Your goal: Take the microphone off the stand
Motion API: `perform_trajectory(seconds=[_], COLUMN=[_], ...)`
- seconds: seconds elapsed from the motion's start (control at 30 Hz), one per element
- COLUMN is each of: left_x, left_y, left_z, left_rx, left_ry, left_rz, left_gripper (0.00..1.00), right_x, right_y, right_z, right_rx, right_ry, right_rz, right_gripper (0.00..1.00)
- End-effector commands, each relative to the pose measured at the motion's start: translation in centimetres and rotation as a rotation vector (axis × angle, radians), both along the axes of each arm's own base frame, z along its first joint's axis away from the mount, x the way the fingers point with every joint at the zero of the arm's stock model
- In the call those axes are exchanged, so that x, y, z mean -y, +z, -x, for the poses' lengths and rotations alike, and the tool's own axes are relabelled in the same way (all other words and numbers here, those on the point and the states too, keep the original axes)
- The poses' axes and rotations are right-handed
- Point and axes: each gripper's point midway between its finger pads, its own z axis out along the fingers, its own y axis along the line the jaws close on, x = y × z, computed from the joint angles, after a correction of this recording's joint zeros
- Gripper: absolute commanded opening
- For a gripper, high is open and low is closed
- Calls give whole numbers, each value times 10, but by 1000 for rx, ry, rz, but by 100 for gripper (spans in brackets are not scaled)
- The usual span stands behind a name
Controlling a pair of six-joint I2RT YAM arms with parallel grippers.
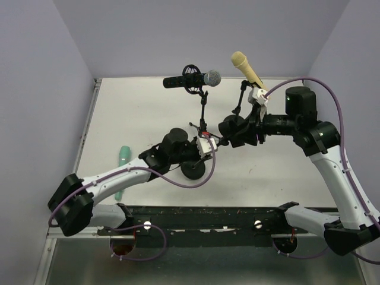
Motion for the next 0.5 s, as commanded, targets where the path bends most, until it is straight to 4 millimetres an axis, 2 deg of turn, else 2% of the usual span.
perform_trajectory(seconds=[0.0, 0.1, 0.2, 0.3, 0.33, 0.37, 0.4, 0.47], left_x=[-55, -62, -63, -58, -59, -59, -60, -58], left_y=[-13, -24, -34, -45, -46, -43, -41, -32], left_z=[-19, -18, -18, -6, -5, -5, -5, 1], left_rx=[15, 49, 49, 47, 58, 74, 79, 74], left_ry=[337, 369, 374, 281, 270, 263, 258, 220], left_rz=[-95, -124, -127, -151, -157, -157, -162, -159], left_gripper=[0, 0, 0, 3, 9, 21, 38, 61], right_x=[-4, -5, -6, -10, -13, -15, -17, -19], right_y=[12, -12, -29, -43, -41, -39, -35, -30], right_z=[-28, -39, -38, -33, -32, -31, -30, -29], right_rx=[-235, -475, -506, -551, -545, -534, -512, -458], right_ry=[-254, -404, -406, -369, -345, -320, -299, -253], right_rz=[-127, -131, -118, -102, -118, -133, -144, -156], right_gripper=[1, 1, 1, 1, 0, 1, 1, 1])
